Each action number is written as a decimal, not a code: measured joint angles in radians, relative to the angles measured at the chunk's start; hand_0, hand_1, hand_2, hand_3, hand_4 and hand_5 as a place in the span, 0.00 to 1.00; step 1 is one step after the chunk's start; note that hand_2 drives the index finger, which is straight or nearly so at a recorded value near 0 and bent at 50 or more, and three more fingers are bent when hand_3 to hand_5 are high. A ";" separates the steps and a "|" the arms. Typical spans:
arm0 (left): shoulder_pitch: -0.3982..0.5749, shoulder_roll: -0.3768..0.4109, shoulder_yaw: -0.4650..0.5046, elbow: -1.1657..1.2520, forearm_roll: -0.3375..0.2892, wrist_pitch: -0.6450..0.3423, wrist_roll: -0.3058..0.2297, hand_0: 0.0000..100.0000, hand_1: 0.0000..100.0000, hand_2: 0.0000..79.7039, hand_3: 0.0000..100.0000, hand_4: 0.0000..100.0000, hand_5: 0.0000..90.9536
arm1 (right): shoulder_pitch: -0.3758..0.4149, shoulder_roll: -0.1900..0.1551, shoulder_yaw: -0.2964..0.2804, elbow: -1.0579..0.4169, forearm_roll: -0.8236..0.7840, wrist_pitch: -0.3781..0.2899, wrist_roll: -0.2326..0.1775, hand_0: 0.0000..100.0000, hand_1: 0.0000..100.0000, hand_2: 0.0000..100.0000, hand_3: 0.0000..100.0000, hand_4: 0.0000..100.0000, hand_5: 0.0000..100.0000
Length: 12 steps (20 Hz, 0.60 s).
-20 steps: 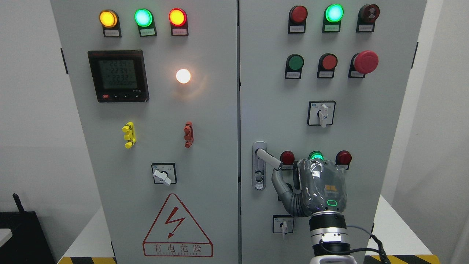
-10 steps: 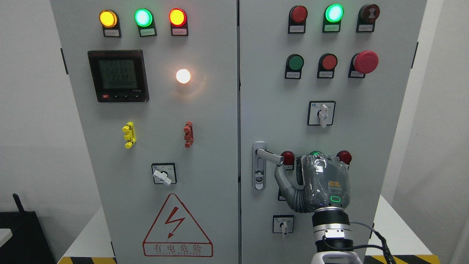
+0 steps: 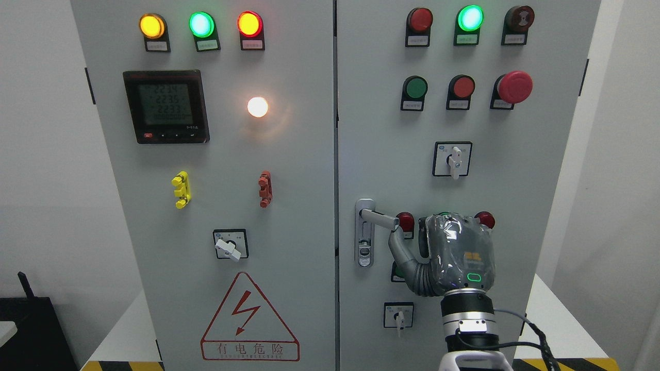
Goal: Release door handle
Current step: 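Keep turning the handle until it lies horizontal, right hand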
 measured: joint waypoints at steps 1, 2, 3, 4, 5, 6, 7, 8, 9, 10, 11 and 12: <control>0.000 0.000 0.000 0.000 0.000 0.000 0.000 0.12 0.39 0.00 0.00 0.00 0.00 | 0.001 0.000 0.000 -0.001 0.000 0.000 0.000 0.53 0.17 1.00 1.00 0.99 0.97; 0.000 0.000 0.000 0.000 0.000 0.000 0.000 0.12 0.39 0.00 0.00 0.00 0.00 | 0.002 0.000 0.001 -0.002 0.000 0.000 0.000 0.53 0.17 1.00 1.00 0.99 0.97; 0.000 0.000 0.000 0.000 0.000 0.000 0.000 0.12 0.39 0.00 0.00 0.00 0.00 | 0.003 0.000 0.001 -0.003 0.000 0.000 0.000 0.53 0.17 1.00 1.00 0.99 0.97; 0.000 0.000 0.000 0.000 0.000 0.000 0.000 0.12 0.39 0.00 0.00 0.00 0.00 | 0.004 0.000 0.001 -0.004 0.000 0.000 0.000 0.53 0.17 1.00 1.00 0.99 0.97; 0.000 0.000 0.000 0.000 0.000 0.000 0.000 0.12 0.39 0.00 0.00 0.00 0.00 | 0.005 0.000 0.001 -0.004 0.000 0.000 0.001 0.53 0.17 1.00 1.00 0.99 0.97; 0.000 0.000 0.000 0.000 0.000 0.000 0.000 0.12 0.39 0.00 0.00 0.00 0.00 | 0.007 0.000 0.002 -0.005 0.000 -0.001 0.002 0.53 0.17 1.00 1.00 0.99 0.97; 0.000 0.000 0.000 0.000 0.000 0.000 0.000 0.12 0.39 0.00 0.00 0.00 0.00 | 0.009 0.001 0.002 -0.006 0.000 -0.002 0.003 0.53 0.17 1.00 1.00 0.99 0.97; 0.000 0.000 0.000 0.000 0.000 0.000 0.000 0.12 0.39 0.00 0.00 0.00 0.00 | 0.011 0.001 0.003 -0.008 0.000 -0.003 0.003 0.53 0.17 1.00 1.00 0.99 0.97; 0.000 0.000 0.000 0.000 0.000 0.000 0.000 0.12 0.39 0.00 0.00 0.00 0.00 | 0.014 0.001 0.003 -0.009 0.000 -0.004 0.003 0.53 0.17 1.00 1.00 0.99 0.97; 0.000 0.000 0.000 0.000 0.000 0.000 0.000 0.12 0.39 0.00 0.00 0.00 0.00 | 0.017 0.001 0.003 -0.010 0.000 -0.005 0.003 0.53 0.17 1.00 1.00 0.99 0.97; 0.000 0.000 0.000 0.000 0.000 0.000 0.000 0.12 0.39 0.00 0.00 0.00 0.00 | 0.021 0.001 0.004 -0.012 0.000 -0.006 0.003 0.53 0.17 1.00 1.00 0.99 0.97; 0.000 0.000 0.000 0.000 0.000 0.000 0.000 0.12 0.39 0.00 0.00 0.00 0.00 | 0.025 0.001 0.004 -0.015 0.000 -0.006 0.002 0.53 0.17 1.00 1.00 0.99 0.97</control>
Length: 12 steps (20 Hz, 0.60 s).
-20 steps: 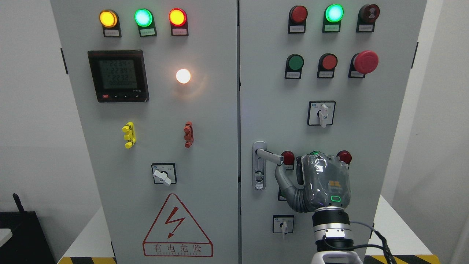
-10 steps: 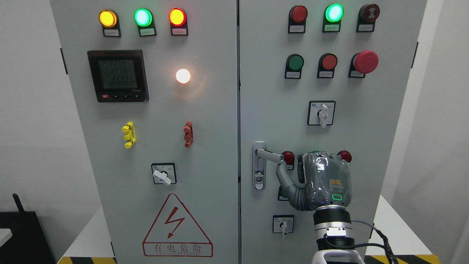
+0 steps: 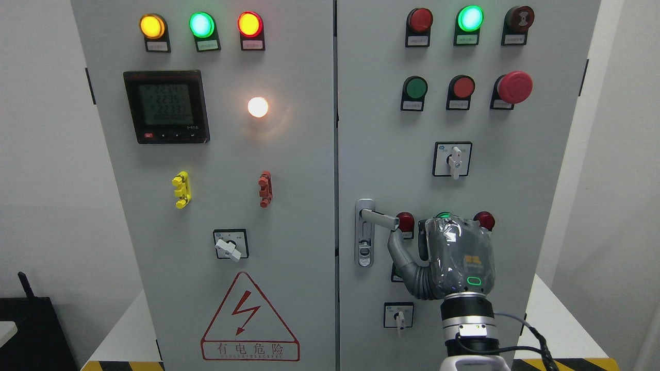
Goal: Release door handle
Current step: 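Open the right hand and move it off the handle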
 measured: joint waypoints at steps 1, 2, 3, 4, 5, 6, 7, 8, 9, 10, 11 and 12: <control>0.000 0.000 0.000 0.000 0.000 0.000 0.000 0.12 0.39 0.00 0.00 0.00 0.00 | 0.006 0.000 0.000 -0.003 0.000 -0.001 -0.003 0.53 0.18 1.00 1.00 0.99 0.97; 0.000 0.000 0.000 0.000 0.000 0.000 0.000 0.12 0.39 0.00 0.00 0.00 0.00 | 0.014 0.000 0.002 -0.006 0.001 -0.002 -0.006 0.53 0.18 1.00 1.00 0.99 0.97; 0.000 0.000 0.000 0.000 0.000 0.000 0.000 0.12 0.39 0.00 0.00 0.00 0.00 | 0.022 0.000 0.003 -0.010 0.001 -0.002 -0.010 0.53 0.18 1.00 1.00 0.98 0.97; 0.000 0.000 0.000 0.000 0.000 0.000 0.000 0.12 0.39 0.00 0.00 0.00 0.00 | 0.032 0.000 0.004 -0.015 0.001 -0.004 -0.012 0.53 0.18 1.00 1.00 0.95 0.97; 0.000 0.000 0.000 0.000 0.000 0.000 0.000 0.12 0.39 0.00 0.00 0.00 0.00 | 0.043 -0.001 0.006 -0.020 0.001 -0.010 -0.017 0.53 0.18 1.00 1.00 0.93 0.97; 0.000 0.000 0.000 0.000 0.000 0.000 0.000 0.12 0.39 0.00 0.00 0.00 0.00 | 0.053 -0.003 0.006 -0.025 0.001 -0.016 -0.029 0.53 0.18 1.00 1.00 0.92 0.97; 0.000 0.000 0.000 0.000 0.000 0.000 0.000 0.12 0.39 0.00 0.00 0.00 0.00 | 0.064 -0.005 0.007 -0.032 0.001 -0.024 -0.043 0.53 0.18 1.00 1.00 0.91 0.97; 0.000 0.000 0.000 0.000 0.000 0.000 0.000 0.12 0.39 0.00 0.00 0.00 0.00 | 0.076 -0.009 0.008 -0.039 0.002 -0.041 -0.059 0.53 0.18 0.99 1.00 0.90 0.96; 0.000 0.000 0.000 0.000 0.000 0.000 0.000 0.12 0.39 0.00 0.00 0.00 0.00 | 0.087 -0.013 0.008 -0.046 0.002 -0.053 -0.077 0.54 0.18 0.98 1.00 0.89 0.95; 0.000 0.000 0.000 0.000 0.000 0.000 0.000 0.12 0.39 0.00 0.00 0.00 0.00 | 0.101 -0.019 0.008 -0.054 0.002 -0.065 -0.097 0.54 0.18 0.89 1.00 0.86 0.91; 0.000 0.000 0.000 0.000 0.000 0.000 0.000 0.12 0.39 0.00 0.00 0.00 0.00 | 0.113 -0.025 0.007 -0.061 0.002 -0.078 -0.122 0.55 0.19 0.71 0.91 0.78 0.82; 0.000 0.000 0.000 0.000 0.000 0.000 0.000 0.12 0.39 0.00 0.00 0.00 0.00 | 0.127 -0.034 0.003 -0.071 0.002 -0.084 -0.148 0.55 0.20 0.65 0.84 0.74 0.77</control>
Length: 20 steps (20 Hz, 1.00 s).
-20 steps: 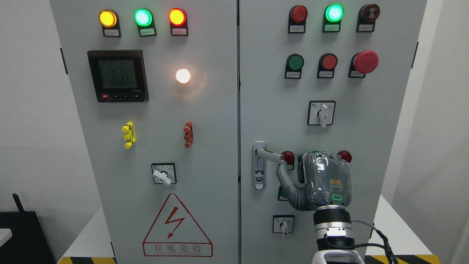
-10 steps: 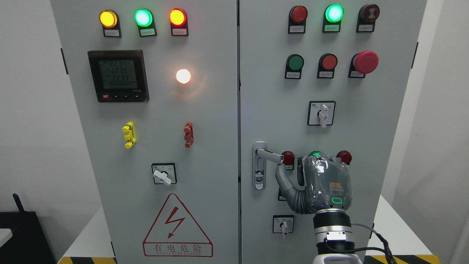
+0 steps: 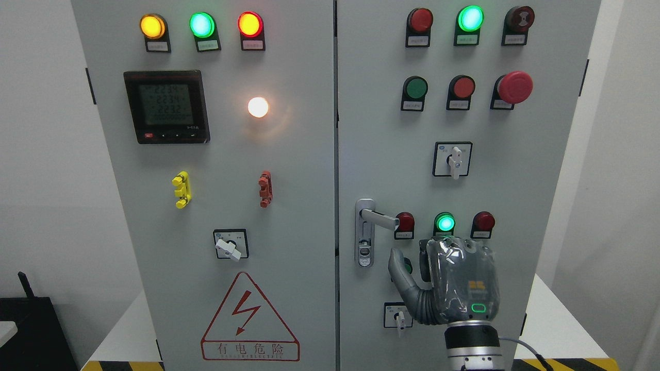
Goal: Release door handle
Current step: 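Open the right hand and move it off the handle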
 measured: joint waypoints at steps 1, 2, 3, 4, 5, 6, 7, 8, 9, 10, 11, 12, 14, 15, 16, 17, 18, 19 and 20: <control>0.000 0.000 0.000 0.000 0.000 0.000 0.000 0.12 0.39 0.00 0.00 0.00 0.00 | 0.014 -0.007 -0.005 -0.008 0.000 -0.012 -0.025 0.55 0.21 0.48 0.67 0.57 0.58; 0.000 0.000 0.000 0.000 0.000 0.000 0.000 0.12 0.39 0.00 0.00 0.00 0.00 | 0.029 -0.015 -0.012 -0.018 -0.001 -0.032 -0.045 0.55 0.21 0.37 0.51 0.43 0.44; 0.000 0.000 0.000 0.000 0.000 0.000 0.000 0.12 0.39 0.00 0.00 0.00 0.00 | 0.043 -0.021 -0.020 -0.026 -0.003 -0.063 -0.064 0.55 0.20 0.29 0.38 0.31 0.28; 0.000 0.000 0.000 0.000 0.000 0.000 0.000 0.12 0.39 0.00 0.00 0.00 0.00 | 0.056 -0.026 -0.032 -0.033 -0.006 -0.097 -0.078 0.54 0.19 0.21 0.26 0.20 0.15; 0.000 0.000 0.000 0.000 0.000 0.000 0.000 0.12 0.39 0.00 0.00 0.00 0.00 | 0.070 -0.032 -0.049 -0.041 -0.011 -0.139 -0.086 0.54 0.16 0.11 0.15 0.09 0.04; 0.000 0.000 0.000 0.000 0.000 0.000 0.000 0.12 0.39 0.00 0.00 0.00 0.00 | 0.081 -0.037 -0.062 -0.048 -0.020 -0.187 -0.093 0.53 0.14 0.05 0.08 0.04 0.00; 0.000 0.000 0.000 0.000 0.000 0.000 0.000 0.12 0.39 0.00 0.00 0.00 0.00 | 0.090 -0.041 -0.076 -0.052 -0.031 -0.232 -0.097 0.53 0.11 0.01 0.04 0.00 0.00; 0.000 0.000 0.000 0.000 0.000 0.000 0.000 0.12 0.39 0.00 0.00 0.00 0.00 | 0.101 -0.045 -0.094 -0.058 -0.046 -0.274 -0.099 0.52 0.07 0.00 0.00 0.00 0.00; 0.000 0.000 0.000 0.000 0.000 0.000 0.000 0.12 0.39 0.00 0.00 0.00 0.00 | 0.111 -0.048 -0.109 -0.063 -0.063 -0.317 -0.100 0.51 0.05 0.00 0.00 0.00 0.00; 0.000 0.000 0.000 0.000 0.000 0.000 0.000 0.12 0.39 0.00 0.00 0.00 0.00 | 0.120 -0.052 -0.126 -0.068 -0.075 -0.338 -0.101 0.50 0.03 0.00 0.00 0.00 0.00; 0.000 0.000 0.000 0.000 0.000 0.000 0.000 0.12 0.39 0.00 0.00 0.00 0.00 | 0.128 -0.054 -0.140 -0.071 -0.087 -0.359 -0.102 0.49 0.02 0.00 0.00 0.00 0.00; 0.000 0.000 0.000 0.000 0.000 0.000 0.000 0.12 0.39 0.00 0.00 0.00 0.00 | 0.136 -0.058 -0.155 -0.076 -0.096 -0.375 -0.104 0.48 0.02 0.00 0.00 0.00 0.00; 0.000 0.000 0.000 0.000 0.000 0.000 0.000 0.12 0.39 0.00 0.00 0.00 0.00 | 0.147 -0.062 -0.180 -0.082 -0.111 -0.395 -0.106 0.47 0.01 0.00 0.00 0.00 0.00; 0.000 0.000 0.000 0.000 0.000 0.000 0.000 0.12 0.39 0.00 0.00 0.00 0.00 | 0.152 -0.065 -0.192 -0.085 -0.118 -0.406 -0.106 0.47 0.01 0.00 0.00 0.00 0.00; 0.000 0.000 0.000 0.000 0.000 0.000 0.000 0.12 0.39 0.00 0.00 0.00 0.00 | 0.156 -0.067 -0.203 -0.088 -0.124 -0.413 -0.106 0.46 0.02 0.00 0.00 0.00 0.00; 0.000 0.000 0.000 0.000 0.000 0.000 0.000 0.12 0.39 0.00 0.00 0.00 0.00 | 0.160 -0.068 -0.212 -0.090 -0.129 -0.417 -0.106 0.45 0.02 0.00 0.00 0.00 0.00; 0.000 0.000 0.000 0.000 0.000 0.000 0.000 0.12 0.39 0.00 0.00 0.00 0.00 | 0.164 -0.070 -0.220 -0.092 -0.134 -0.420 -0.107 0.45 0.02 0.00 0.00 0.00 0.00; 0.000 0.000 0.000 0.000 0.000 0.000 0.000 0.12 0.39 0.00 0.00 0.00 0.00 | 0.167 -0.072 -0.228 -0.094 -0.138 -0.423 -0.107 0.44 0.03 0.00 0.00 0.00 0.00; 0.000 0.000 0.000 0.000 0.000 0.000 0.000 0.12 0.39 0.00 0.00 0.00 0.00 | 0.170 -0.073 -0.236 -0.096 -0.141 -0.425 -0.107 0.44 0.03 0.00 0.00 0.00 0.00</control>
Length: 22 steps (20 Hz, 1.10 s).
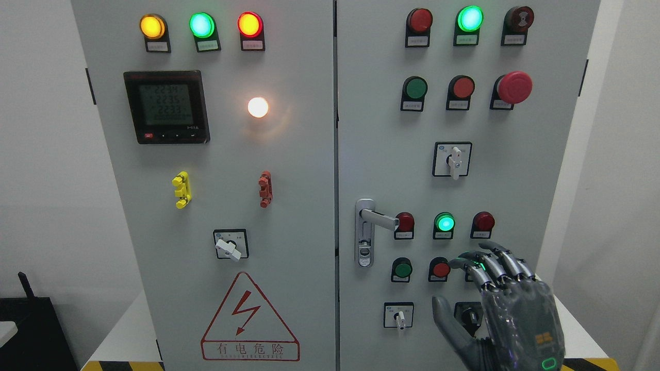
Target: Release door handle
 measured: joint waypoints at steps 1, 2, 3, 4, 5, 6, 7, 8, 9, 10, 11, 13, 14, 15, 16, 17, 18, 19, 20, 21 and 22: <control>0.000 0.000 0.000 0.000 0.000 0.000 0.000 0.12 0.39 0.00 0.00 0.00 0.00 | 0.002 -0.001 -0.007 -0.002 -0.003 -0.002 0.000 0.43 0.03 0.00 0.00 0.00 0.00; 0.000 0.000 0.000 0.000 0.000 0.000 0.000 0.12 0.39 0.00 0.00 0.00 0.00 | 0.004 -0.002 -0.013 -0.004 -0.005 -0.002 0.000 0.43 0.04 0.00 0.00 0.00 0.00; 0.000 0.000 0.000 0.000 0.000 0.000 0.000 0.12 0.39 0.00 0.00 0.00 0.00 | 0.006 -0.003 -0.019 -0.005 -0.008 -0.003 -0.001 0.43 0.04 0.00 0.00 0.00 0.00; 0.000 0.000 0.000 0.000 0.000 0.000 0.000 0.12 0.39 0.00 0.00 0.00 0.00 | 0.008 -0.004 -0.024 -0.007 -0.009 -0.003 -0.001 0.43 0.04 0.00 0.00 0.00 0.00; 0.000 0.000 0.000 0.000 0.000 0.000 0.000 0.12 0.39 0.00 0.00 0.00 0.00 | 0.011 -0.005 -0.028 -0.008 -0.011 -0.003 -0.002 0.42 0.04 0.00 0.00 0.00 0.00; 0.000 0.000 0.000 0.000 0.000 0.000 0.000 0.12 0.39 0.00 0.00 0.00 0.00 | 0.013 -0.006 -0.031 -0.009 -0.013 -0.003 -0.002 0.42 0.05 0.00 0.00 0.00 0.00; 0.000 0.000 0.000 0.000 0.000 0.000 0.000 0.12 0.39 0.00 0.00 0.00 0.00 | 0.016 -0.007 -0.035 -0.010 -0.016 -0.004 -0.003 0.42 0.05 0.00 0.00 0.00 0.00; 0.000 0.000 0.000 0.000 0.000 0.000 0.000 0.12 0.39 0.00 0.00 0.00 0.00 | 0.018 -0.007 -0.038 -0.011 -0.020 -0.005 -0.003 0.41 0.05 0.00 0.00 0.00 0.00; 0.000 0.000 0.000 0.000 0.000 0.000 0.000 0.12 0.39 0.00 0.00 0.00 0.00 | 0.020 -0.008 -0.041 -0.012 -0.023 -0.005 -0.003 0.41 0.05 0.00 0.00 0.00 0.00; 0.000 0.000 0.000 0.000 0.000 0.000 0.000 0.12 0.39 0.00 0.00 0.00 0.00 | 0.022 -0.008 -0.042 -0.013 -0.025 -0.006 -0.002 0.41 0.05 0.00 0.00 0.00 0.00; 0.000 0.000 0.000 0.000 0.000 0.000 0.000 0.12 0.39 0.00 0.00 0.00 0.00 | 0.023 -0.009 -0.044 -0.013 -0.027 -0.006 0.000 0.41 0.05 0.00 0.00 0.00 0.00; 0.000 0.000 0.000 0.000 0.000 0.000 0.000 0.12 0.39 0.00 0.00 0.00 0.00 | 0.025 -0.010 -0.046 -0.015 -0.030 -0.006 0.003 0.41 0.05 0.00 0.00 0.00 0.00; 0.000 0.000 0.000 0.000 0.000 0.000 0.000 0.12 0.39 0.00 0.00 0.00 0.00 | 0.026 -0.010 -0.047 -0.015 -0.032 -0.006 0.005 0.40 0.05 0.00 0.00 0.00 0.00; 0.000 0.000 0.000 0.000 0.000 0.000 0.000 0.12 0.39 0.00 0.00 0.00 0.00 | 0.026 -0.010 -0.047 -0.016 -0.033 -0.006 0.005 0.40 0.05 0.00 0.00 0.00 0.00; 0.000 0.000 0.000 0.000 0.000 0.000 0.000 0.12 0.39 0.00 0.00 0.00 0.00 | 0.026 -0.011 -0.047 -0.016 -0.034 -0.006 0.006 0.40 0.05 0.00 0.00 0.00 0.00; 0.000 0.000 0.000 0.000 0.000 0.000 0.000 0.12 0.39 0.00 0.00 0.00 0.00 | 0.026 -0.011 -0.047 -0.017 -0.034 -0.006 0.006 0.40 0.05 0.00 0.00 0.00 0.00; 0.000 0.000 0.000 0.000 0.000 0.000 0.000 0.12 0.39 0.00 0.00 0.00 0.00 | 0.026 -0.011 -0.047 -0.017 -0.035 -0.006 0.006 0.40 0.05 0.00 0.00 0.00 0.00; 0.000 0.000 0.000 0.000 0.000 0.000 0.000 0.12 0.39 0.00 0.00 0.00 0.00 | 0.026 -0.012 -0.047 -0.017 -0.036 -0.006 0.006 0.40 0.05 0.00 0.00 0.00 0.00; 0.000 0.000 0.000 0.000 0.000 0.000 0.000 0.12 0.39 0.00 0.00 0.00 0.00 | 0.024 -0.012 -0.046 -0.018 -0.037 -0.006 0.007 0.40 0.05 0.00 0.00 0.00 0.00; 0.000 0.000 0.000 0.000 0.000 0.000 0.000 0.12 0.39 0.00 0.00 0.00 0.00 | 0.023 -0.012 -0.046 -0.018 -0.037 -0.006 0.008 0.40 0.05 0.00 0.00 0.00 0.00; 0.000 0.000 0.000 0.000 0.000 0.000 0.000 0.12 0.39 0.00 0.00 0.00 0.00 | 0.021 -0.012 -0.046 -0.018 -0.037 -0.006 0.009 0.40 0.05 0.00 0.00 0.00 0.00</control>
